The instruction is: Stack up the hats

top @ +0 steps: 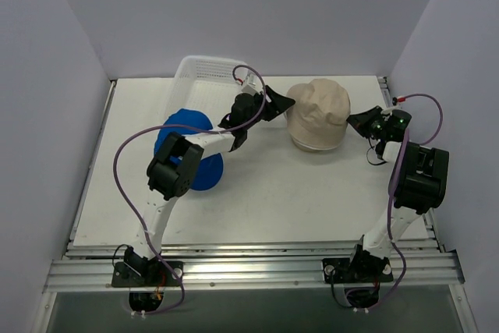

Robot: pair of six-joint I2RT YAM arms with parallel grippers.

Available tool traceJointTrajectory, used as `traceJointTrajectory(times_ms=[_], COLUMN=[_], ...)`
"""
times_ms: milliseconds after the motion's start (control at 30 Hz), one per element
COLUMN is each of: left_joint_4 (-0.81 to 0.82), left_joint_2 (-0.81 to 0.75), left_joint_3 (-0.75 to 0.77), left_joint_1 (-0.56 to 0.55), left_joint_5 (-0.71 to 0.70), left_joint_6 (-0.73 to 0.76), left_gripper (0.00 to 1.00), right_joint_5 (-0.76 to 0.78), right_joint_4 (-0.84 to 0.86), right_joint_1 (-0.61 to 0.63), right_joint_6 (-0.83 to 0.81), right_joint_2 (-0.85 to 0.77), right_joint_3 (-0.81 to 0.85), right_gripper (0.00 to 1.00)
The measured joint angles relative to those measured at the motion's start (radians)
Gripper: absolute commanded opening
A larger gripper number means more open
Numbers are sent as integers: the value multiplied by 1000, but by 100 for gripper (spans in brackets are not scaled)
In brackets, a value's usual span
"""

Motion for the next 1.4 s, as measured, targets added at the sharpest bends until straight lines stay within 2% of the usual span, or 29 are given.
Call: traceJointTrajectory(times_ms=[167,300,533,767,933,1067,1100,1167,1233,1400], left_joint_4=[93,108,115,131,188,220,219,211,211,195], left_joint_2=[47,57,57,57,75,98,101,102,102,102], left_joint_3=[-3,-3,-8,-23,-23,-23,-23,-23,-23,-23], left_joint_1=[-2,-2,-2,-2,-5,-9,-10,-11,-11,-11], left_joint_5=[11,13,14,14,23,35,37,36,34,28], left_joint_6=[-53,-63,-64,-78,-98,-119,-124,-129,-133,-133], left_gripper=[63,63,70,68,54,34,24,18,4,2], right_joint_5=[-5,-7,-7,-7,-8,-11,-11,-13,-13,-12], right_joint_4=[1,0,0,1,1,2,5,7,6,1], right_joint_1=[0,0,0,0,0,-1,-2,-4,-8,-18], right_joint_6=[0,0,0,1,1,0,1,0,0,-3], right_joint_2=[0,0,0,0,0,0,0,-1,-5,-19], right_joint_3=[0,0,0,0,0,0,0,0,0,0], right_gripper=[0,0,0,0,0,0,0,0,0,0])
